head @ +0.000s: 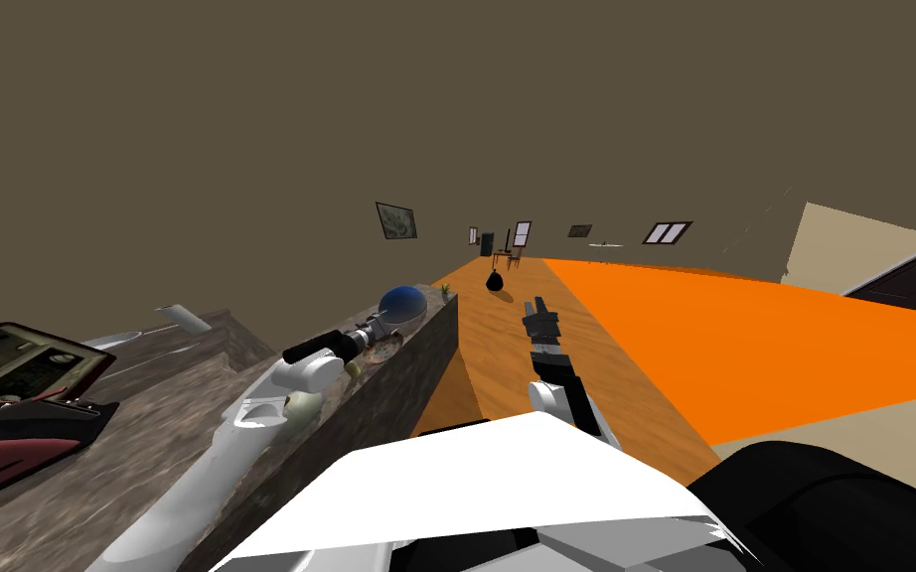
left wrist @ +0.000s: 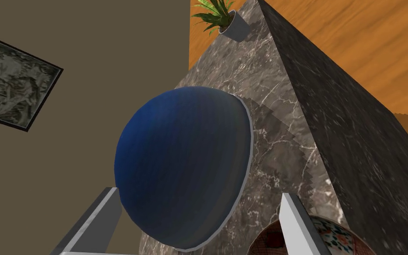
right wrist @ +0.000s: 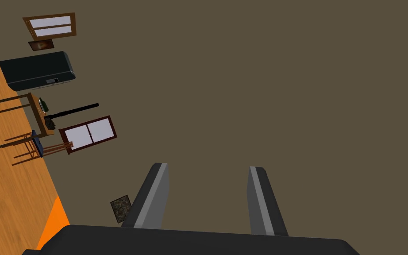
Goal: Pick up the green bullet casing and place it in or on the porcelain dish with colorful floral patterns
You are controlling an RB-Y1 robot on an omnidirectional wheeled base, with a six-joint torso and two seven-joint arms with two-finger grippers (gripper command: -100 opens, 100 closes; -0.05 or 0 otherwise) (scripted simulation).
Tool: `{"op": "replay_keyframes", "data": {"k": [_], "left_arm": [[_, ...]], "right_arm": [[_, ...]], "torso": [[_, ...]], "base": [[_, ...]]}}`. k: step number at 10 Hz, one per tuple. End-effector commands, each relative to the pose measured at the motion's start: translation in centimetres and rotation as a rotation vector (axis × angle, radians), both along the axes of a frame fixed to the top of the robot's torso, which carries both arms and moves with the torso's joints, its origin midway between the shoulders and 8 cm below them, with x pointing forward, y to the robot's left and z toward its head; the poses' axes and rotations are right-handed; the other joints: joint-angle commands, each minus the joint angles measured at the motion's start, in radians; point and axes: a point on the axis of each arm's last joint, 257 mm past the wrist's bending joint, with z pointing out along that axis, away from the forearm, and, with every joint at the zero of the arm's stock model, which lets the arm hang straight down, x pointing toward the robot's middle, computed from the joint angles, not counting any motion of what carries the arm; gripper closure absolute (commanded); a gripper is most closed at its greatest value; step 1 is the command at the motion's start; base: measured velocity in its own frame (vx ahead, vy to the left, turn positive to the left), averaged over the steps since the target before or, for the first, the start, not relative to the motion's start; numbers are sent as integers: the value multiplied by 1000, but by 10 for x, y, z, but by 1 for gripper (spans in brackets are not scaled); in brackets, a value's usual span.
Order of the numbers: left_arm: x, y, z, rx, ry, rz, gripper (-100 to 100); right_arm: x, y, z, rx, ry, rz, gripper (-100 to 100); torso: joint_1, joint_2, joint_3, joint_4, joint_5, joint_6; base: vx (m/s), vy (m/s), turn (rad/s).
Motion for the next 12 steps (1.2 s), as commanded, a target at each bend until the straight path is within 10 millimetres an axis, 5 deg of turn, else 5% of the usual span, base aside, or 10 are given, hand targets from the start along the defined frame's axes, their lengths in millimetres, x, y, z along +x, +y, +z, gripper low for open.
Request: {"op": "replay_keyframes", "data": {"k": [1,12], "left_arm": [[-4,0,-10,-6,55,-3,-100],[-50,26,-74,-37,459,13,-100]], "right_arm": [[0,0,0,0,0,0,0],[0,0,0,0,0,0,0]], "torso": [[0,0,0,0,0,0],[2,1,1,0,0,0]], "base": [[31,10,-23],[25,22,-30]]}}
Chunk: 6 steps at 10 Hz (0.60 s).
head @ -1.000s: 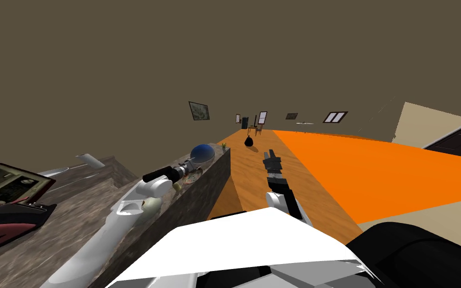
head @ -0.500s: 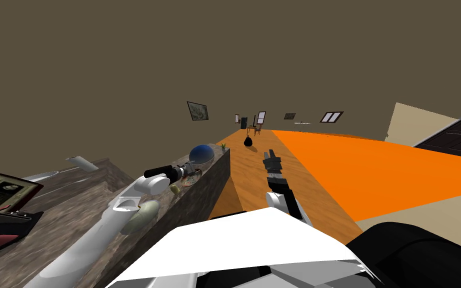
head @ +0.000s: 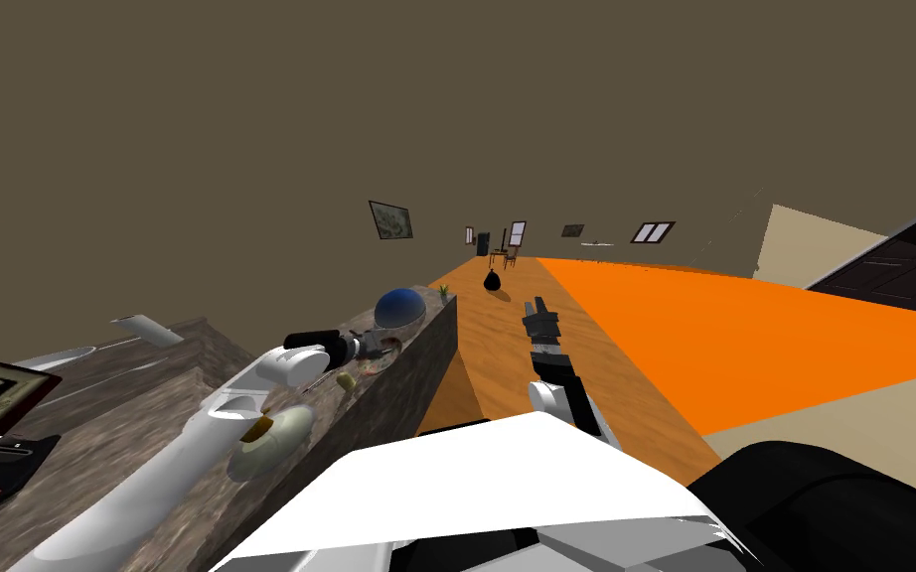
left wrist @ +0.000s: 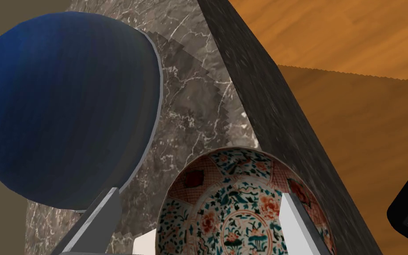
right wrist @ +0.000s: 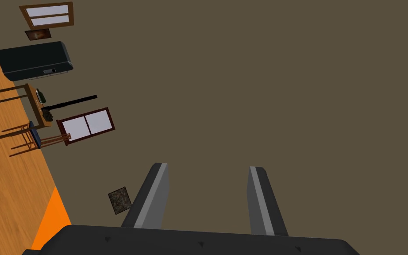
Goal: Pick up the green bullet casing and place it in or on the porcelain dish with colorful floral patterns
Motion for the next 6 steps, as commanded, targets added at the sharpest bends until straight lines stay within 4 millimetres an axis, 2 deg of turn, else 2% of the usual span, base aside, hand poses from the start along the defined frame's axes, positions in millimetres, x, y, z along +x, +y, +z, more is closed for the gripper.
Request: {"op": "replay_keyframes", "data": {"k": [1,4,5,6], "left_arm": [[-11,7,-10,-3,78,11,-100],[-28,15,-23,7,172,20,-100],[-40,22,-31,9,235,31,-100],[-42,23,-32,12,242,30,-100]], "right_arm": [[0,0,0,0,0,0,0],[0,0,0,0,0,0,0],[0,0,0,0,0,0,0],[0,0,0,0,0,0,0]], "torso": [[0,0,0,0,0,0],[1,0,0,0,0,0],[0,0,0,0,0,0],[1,0,0,0,0,0]], "base": [[24,34,-39],[23,36,-30],[17,38,-27],[13,34,-23]]}}
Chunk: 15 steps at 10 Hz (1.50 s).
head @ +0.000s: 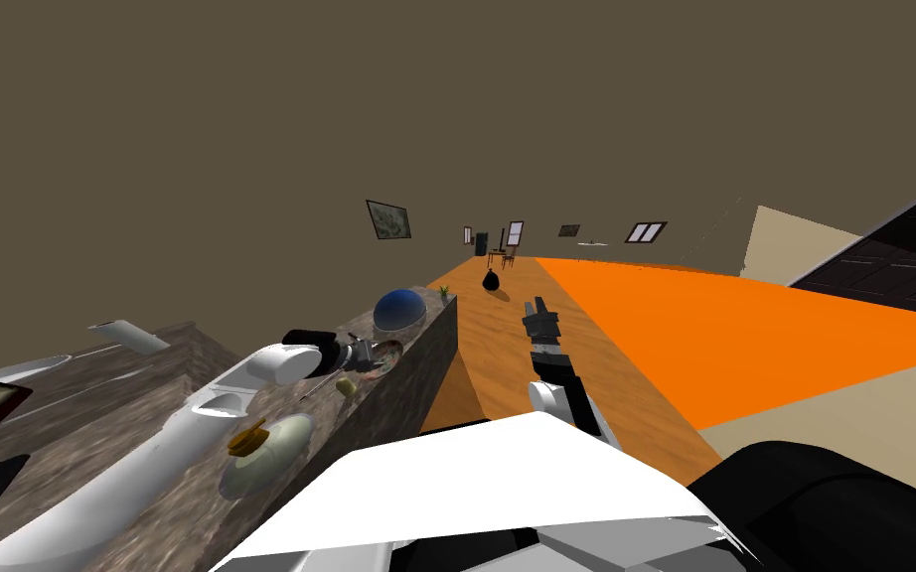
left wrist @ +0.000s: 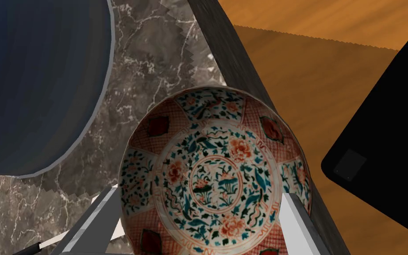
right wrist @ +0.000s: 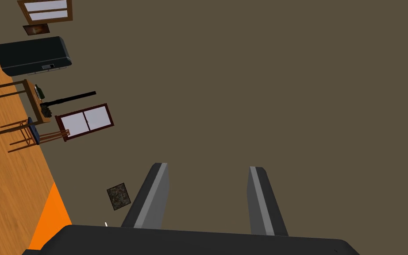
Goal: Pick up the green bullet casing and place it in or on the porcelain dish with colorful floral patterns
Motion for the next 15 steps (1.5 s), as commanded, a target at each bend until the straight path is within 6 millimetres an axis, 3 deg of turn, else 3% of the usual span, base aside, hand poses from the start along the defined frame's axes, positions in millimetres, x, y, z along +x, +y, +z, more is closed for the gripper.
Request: {"op": "replay_keyframes", "data": {"k": [1,2,8,10,11,12,13,14,15], "left_arm": [[-16,7,-9,7,77,13,-100],[-17,8,-9,8,80,12,-100],[-86,45,-31,47,380,72,-100],[-100,50,-33,53,433,83,-100],[-95,50,-33,51,414,79,-100],[-96,50,-33,52,419,80,0],[-96,54,-45,49,419,88,-100],[-96,56,-52,49,420,92,-100],[-96,55,-47,49,421,90,-100]], "right_arm": [[0,0,0,0,0,0,0],[0,0,0,0,0,0,0],[0,0,0,0,0,0,0],[0,0,0,0,0,0,0],[0,0,0,0,0,0,0],[0,0,0,0,0,0,0],[0,0,0,0,0,0,0],[0,0,0,0,0,0,0],[0,0,0,0,0,0,0]], "torso": [[0,0,0,0,0,0],[0,0,0,0,0,0],[2,0,0,0,0,0],[2,0,0,0,0,0],[0,1,0,0,0,0],[-2,1,1,0,0,0],[-3,1,1,0,-1,0],[-3,1,0,0,0,0],[-4,1,0,0,-1,0]], "base": [[15,41,-45],[15,37,-19],[20,64,-39],[6,46,-28],[-5,3,-15],[0,0,0],[1,-12,-50],[0,-24,-63],[-1,-11,-10]]}}
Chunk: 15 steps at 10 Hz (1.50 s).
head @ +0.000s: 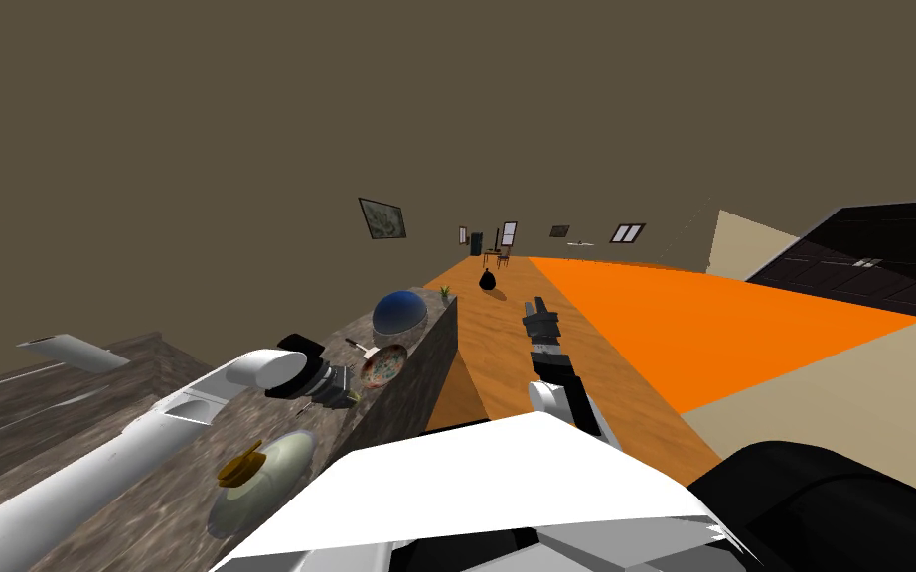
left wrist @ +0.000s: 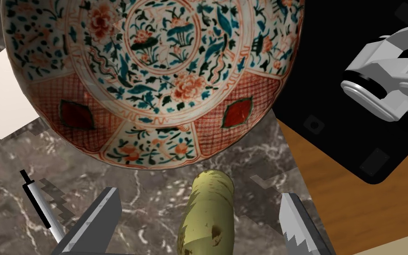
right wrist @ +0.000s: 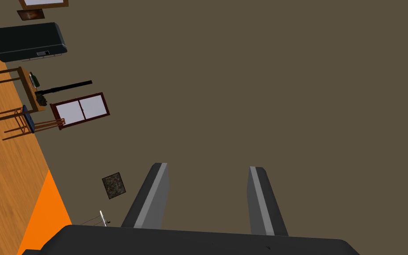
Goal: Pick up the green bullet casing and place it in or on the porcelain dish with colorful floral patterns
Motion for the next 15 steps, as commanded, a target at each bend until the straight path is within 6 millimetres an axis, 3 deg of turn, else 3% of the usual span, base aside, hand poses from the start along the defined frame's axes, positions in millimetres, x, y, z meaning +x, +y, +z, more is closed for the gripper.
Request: {"op": "replay_keyframes", "data": {"k": [1,5,6,7,8,9,10,15], "left_arm": [[0,0,0,0,0,0,100],[0,0,0,0,0,-1,100],[0,0,0,0,0,-1,0],[0,-4,12,0,0,-8,100],[0,-3,7,0,-2,-6,100],[0,-3,8,0,-1,-6,0],[0,-5,21,-4,2,-4,100],[-1,-12,60,-10,14,4,100]], "right_arm": [[0,0,0,0,0,0,0],[0,0,0,0,0,0,0],[0,0,0,0,0,0,0],[0,0,0,0,0,0,0],[0,0,0,0,0,0,0],[0,0,0,0,0,0,0],[0,0,0,0,0,0,0],[0,0,0,0,0,0,0]], "torso": [[0,0,0,0,0,0],[2,-1,0,0,1,0],[2,-1,0,0,1,0],[2,-1,0,0,1,0],[2,0,0,0,0,-1],[2,0,0,0,1,0],[2,-1,0,0,1,0],[-2,-6,-4,-1,0,1]], "base": [[0,0,0],[0,0,0],[0,0,0],[0,17,84],[2,11,22],[0,0,0],[42,-20,-3],[78,-39,-3]]}}
